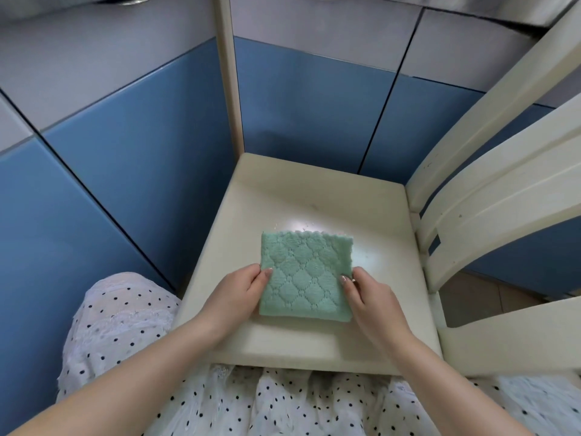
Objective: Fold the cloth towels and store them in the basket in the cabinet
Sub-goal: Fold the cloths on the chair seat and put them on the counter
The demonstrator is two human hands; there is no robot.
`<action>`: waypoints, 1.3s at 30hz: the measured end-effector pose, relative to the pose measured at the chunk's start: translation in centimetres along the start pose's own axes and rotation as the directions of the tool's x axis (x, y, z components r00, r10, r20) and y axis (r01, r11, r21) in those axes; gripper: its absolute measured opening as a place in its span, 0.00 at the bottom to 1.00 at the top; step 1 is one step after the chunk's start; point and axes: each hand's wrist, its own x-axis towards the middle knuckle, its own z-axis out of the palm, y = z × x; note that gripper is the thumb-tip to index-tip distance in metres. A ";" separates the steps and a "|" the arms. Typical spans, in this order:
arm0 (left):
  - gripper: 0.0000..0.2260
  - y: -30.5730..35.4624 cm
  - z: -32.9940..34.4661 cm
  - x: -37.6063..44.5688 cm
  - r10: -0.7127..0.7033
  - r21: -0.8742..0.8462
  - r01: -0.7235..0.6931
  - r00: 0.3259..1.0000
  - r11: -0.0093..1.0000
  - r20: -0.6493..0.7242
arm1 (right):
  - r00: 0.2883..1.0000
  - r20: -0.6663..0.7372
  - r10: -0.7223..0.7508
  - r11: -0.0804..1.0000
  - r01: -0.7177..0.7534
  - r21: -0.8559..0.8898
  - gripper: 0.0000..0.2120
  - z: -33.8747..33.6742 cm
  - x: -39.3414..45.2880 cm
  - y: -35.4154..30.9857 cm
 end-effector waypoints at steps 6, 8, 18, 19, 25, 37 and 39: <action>0.17 1.5 0.1 2.9 -0.100 0.092 0.093 0.992 0.991 0.081 | 0.981 0.015 0.193 0.981 -0.193 0.016 0.15 0.5 1.6 0.0; 0.19 1.6 0.2 3.4 -0.121 0.152 0.108 0.990 0.982 0.077 | 0.974 0.019 0.227 0.972 -0.228 0.055 0.15 0.4 1.5 -0.1; 0.17 1.9 -0.3 3.9 -0.249 0.046 0.245 0.962 0.968 0.114 | 0.962 -0.009 0.272 0.957 -0.269 0.104 0.17 0.2 0.9 -0.4; 0.15 2.0 -0.3 3.6 -0.246 0.054 0.242 0.963 0.969 0.107 | 0.962 -0.011 0.271 0.957 -0.268 0.108 0.17 0.2 0.9 -0.5; 0.11 2.4 -0.4 2.9 -0.192 0.120 0.191 0.981 0.974 0.003 | 0.934 0.023 0.357 0.899 -0.350 0.265 0.07 -0.6 0.8 -0.3; 0.30 3.3 4.8 4.4 0.253 0.734 -0.374 0.927 0.567 0.277 | 0.996 0.086 -0.004 0.927 0.036 -0.372 0.32 4.2 2.8 -3.0; 0.27 3.0 4.7 4.6 0.201 0.761 -0.313 0.950 0.568 0.241 | 0.995 0.094 0.031 0.910 0.011 -0.415 0.33 4.4 2.8 -2.3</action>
